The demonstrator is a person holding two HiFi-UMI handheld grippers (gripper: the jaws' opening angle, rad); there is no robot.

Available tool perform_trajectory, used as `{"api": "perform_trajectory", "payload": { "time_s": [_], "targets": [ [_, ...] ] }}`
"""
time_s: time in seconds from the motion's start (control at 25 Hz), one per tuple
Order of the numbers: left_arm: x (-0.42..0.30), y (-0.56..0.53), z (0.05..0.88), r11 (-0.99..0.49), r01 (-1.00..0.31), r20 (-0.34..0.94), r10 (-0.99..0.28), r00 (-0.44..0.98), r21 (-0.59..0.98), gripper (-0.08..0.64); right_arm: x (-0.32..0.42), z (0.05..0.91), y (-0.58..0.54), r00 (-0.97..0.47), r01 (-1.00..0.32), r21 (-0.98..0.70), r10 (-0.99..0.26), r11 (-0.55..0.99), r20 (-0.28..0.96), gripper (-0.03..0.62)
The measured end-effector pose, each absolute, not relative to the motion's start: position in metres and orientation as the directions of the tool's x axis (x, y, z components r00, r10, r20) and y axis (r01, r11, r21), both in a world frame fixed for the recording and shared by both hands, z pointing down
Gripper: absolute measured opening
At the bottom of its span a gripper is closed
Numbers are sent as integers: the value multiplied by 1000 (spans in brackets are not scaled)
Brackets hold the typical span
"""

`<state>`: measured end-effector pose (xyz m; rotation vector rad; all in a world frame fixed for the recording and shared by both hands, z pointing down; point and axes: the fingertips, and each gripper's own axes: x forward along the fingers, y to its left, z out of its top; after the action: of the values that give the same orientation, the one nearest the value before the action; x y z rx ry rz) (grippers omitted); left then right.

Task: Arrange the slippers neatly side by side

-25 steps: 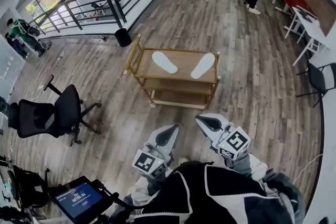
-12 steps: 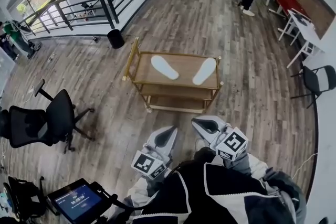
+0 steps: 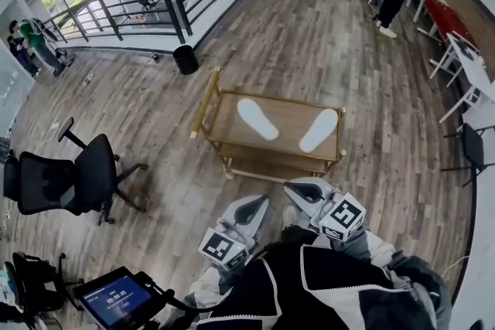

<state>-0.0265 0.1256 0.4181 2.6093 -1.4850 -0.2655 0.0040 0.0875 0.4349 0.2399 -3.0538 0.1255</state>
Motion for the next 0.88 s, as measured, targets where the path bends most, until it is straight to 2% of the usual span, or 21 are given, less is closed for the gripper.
{"api": "perform_trajectory", "payload": {
  "time_s": [0.28,0.64,0.88],
  "targets": [
    [-48,26,411,-457,-868,-70,-889,453,193,18,-20,425,-6,-995,-76,-52,-72,996,67,5],
    [-35,-61,423,-479,-850,-45,-875,481,219,18,-9,439,-93,-996,-71,-103,-66,992,55,5],
    [-29,-90,461,-526,-827,69,-834,548,199,18,-9,465,-114,-993,-91,-126,-80,988,89,5]
  ]
}}
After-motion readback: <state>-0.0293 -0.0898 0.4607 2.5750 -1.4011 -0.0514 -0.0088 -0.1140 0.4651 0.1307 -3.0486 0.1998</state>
